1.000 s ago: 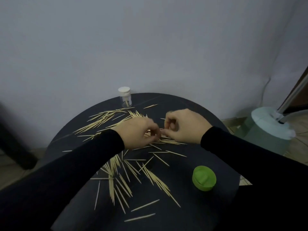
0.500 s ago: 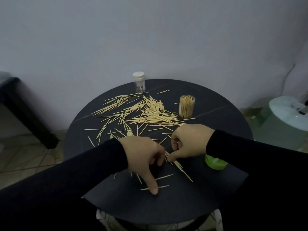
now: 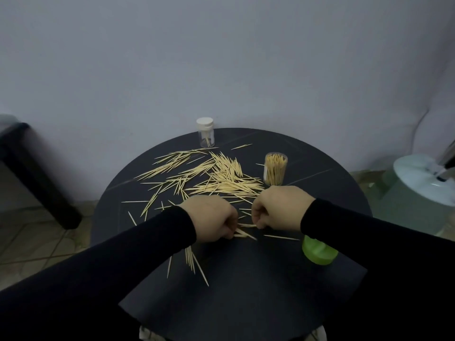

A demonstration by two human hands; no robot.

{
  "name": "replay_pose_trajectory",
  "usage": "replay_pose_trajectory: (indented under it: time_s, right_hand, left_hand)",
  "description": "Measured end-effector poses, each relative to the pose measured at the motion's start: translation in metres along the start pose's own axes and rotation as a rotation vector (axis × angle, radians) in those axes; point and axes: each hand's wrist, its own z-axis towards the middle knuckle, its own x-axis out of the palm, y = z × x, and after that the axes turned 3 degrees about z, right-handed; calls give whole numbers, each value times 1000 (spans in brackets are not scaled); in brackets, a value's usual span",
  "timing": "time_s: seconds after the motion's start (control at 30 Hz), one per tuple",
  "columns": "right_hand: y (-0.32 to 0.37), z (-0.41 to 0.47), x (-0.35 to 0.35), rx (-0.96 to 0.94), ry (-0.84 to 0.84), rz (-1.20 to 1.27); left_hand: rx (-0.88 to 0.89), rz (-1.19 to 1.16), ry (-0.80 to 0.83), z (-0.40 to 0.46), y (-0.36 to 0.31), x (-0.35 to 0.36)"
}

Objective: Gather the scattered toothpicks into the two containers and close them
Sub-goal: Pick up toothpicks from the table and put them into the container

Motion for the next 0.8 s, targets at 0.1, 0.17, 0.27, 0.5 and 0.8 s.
replay_pose_trajectory:
  time_s: [0.1, 0.17, 0.27, 0.5, 0.8]
  right_hand:
    - [-7, 7, 0, 25, -72, -31]
    - [-12, 10, 1, 40, -110, -33]
    - [-17, 13, 0, 48, -146, -38]
    - [-23, 0, -15, 93, 134, 34]
    - [-37, 15, -6, 57, 20, 74]
  left_hand:
    - [-34, 45, -93, 9, 2, -1]
    - [-48, 46, -160, 15, 1, -1]
    - [-66, 39, -244, 25, 1, 0]
    - [-96, 8, -280, 43, 8, 4]
    - [-111, 16, -306, 52, 13, 4]
